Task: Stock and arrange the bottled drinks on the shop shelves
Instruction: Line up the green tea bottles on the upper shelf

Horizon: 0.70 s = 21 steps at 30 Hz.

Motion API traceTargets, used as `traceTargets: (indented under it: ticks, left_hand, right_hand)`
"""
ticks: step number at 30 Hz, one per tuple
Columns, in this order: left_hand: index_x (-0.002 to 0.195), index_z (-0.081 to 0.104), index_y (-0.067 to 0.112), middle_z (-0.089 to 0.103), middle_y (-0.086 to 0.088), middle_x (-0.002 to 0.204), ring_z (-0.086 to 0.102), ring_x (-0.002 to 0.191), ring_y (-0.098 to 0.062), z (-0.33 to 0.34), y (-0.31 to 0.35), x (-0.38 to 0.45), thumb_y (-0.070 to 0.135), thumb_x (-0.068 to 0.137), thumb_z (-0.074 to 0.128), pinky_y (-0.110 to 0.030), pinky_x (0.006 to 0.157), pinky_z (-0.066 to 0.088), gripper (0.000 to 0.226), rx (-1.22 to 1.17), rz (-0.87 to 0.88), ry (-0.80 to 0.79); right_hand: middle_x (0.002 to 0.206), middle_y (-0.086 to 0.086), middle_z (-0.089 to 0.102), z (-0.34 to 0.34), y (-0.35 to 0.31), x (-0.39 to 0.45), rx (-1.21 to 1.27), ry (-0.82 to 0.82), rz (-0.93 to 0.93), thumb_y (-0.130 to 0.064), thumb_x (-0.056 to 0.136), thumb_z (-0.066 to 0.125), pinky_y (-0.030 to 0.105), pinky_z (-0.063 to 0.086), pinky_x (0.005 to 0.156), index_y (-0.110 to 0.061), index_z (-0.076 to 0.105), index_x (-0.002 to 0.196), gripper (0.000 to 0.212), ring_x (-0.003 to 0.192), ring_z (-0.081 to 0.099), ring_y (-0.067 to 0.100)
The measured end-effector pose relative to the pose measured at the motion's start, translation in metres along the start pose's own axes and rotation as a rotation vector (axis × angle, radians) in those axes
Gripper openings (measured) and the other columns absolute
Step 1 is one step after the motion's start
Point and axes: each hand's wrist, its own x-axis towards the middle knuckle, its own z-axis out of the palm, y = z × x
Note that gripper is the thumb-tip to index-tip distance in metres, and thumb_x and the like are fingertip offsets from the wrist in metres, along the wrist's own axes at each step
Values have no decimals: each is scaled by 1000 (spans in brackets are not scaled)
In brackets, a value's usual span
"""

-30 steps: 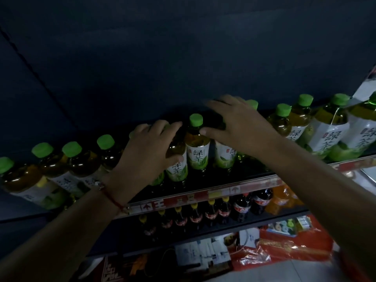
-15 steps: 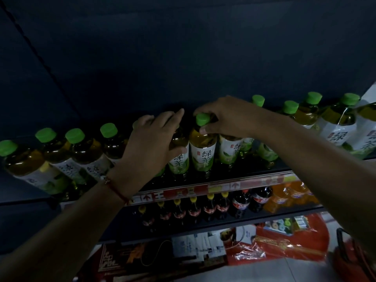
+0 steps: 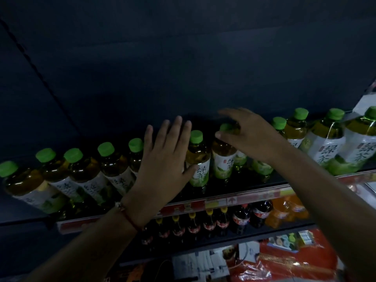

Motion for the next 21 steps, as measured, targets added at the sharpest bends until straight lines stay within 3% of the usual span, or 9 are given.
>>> traceTargets:
  ticks: [4, 8, 13, 17, 21]
  left_hand:
    - [152, 31, 10, 37, -15, 156, 33, 144, -35, 3, 12, 13, 54, 81, 70, -63, 116, 19, 92, 62, 100, -16]
    - [147, 39, 9, 51, -12, 144, 42, 139, -33, 9, 13, 17, 47, 75, 79, -61, 116, 22, 90, 78, 101, -10]
    - [147, 35, 10, 50, -12, 145, 40, 140, -33, 12, 12, 14, 49, 78, 75, -61, 116, 22, 89, 69, 104, 16]
    - [148, 37, 8, 47, -15, 147, 36, 142, -35, 10, 18, 15, 51, 80, 71, -61, 115, 23, 87, 54, 105, 23]
    - [150, 32, 11, 44, -17, 149, 36, 141, -37, 5, 36, 32, 58, 81, 63, -59, 116, 24, 89, -21, 156, 43]
  right_hand:
    - [137, -1, 57, 8, 16, -11, 11, -63, 94, -31, 90, 66, 27, 44, 96, -28, 40, 146, 61, 122, 55, 17]
    - [127, -5, 63, 16, 17, -16, 116, 18, 113, -29, 89, 68, 22, 46, 89, -32, 46, 140, 56, 112, 59, 12]
    - [124, -1, 65, 21, 18, -16, 102, 37, 83, -32, 89, 67, 31, 53, 90, -31, 47, 139, 54, 108, 63, 15]
    - [130, -3, 62, 6, 18, -17, 47, -41, 48, -39, 90, 65, 29, 51, 93, -29, 46, 142, 56, 112, 62, 13]
    - [114, -4, 66, -32, 24, 0, 7, 191, 101, -48, 90, 60, 32, 51, 88, -25, 61, 124, 41, 103, 61, 13]
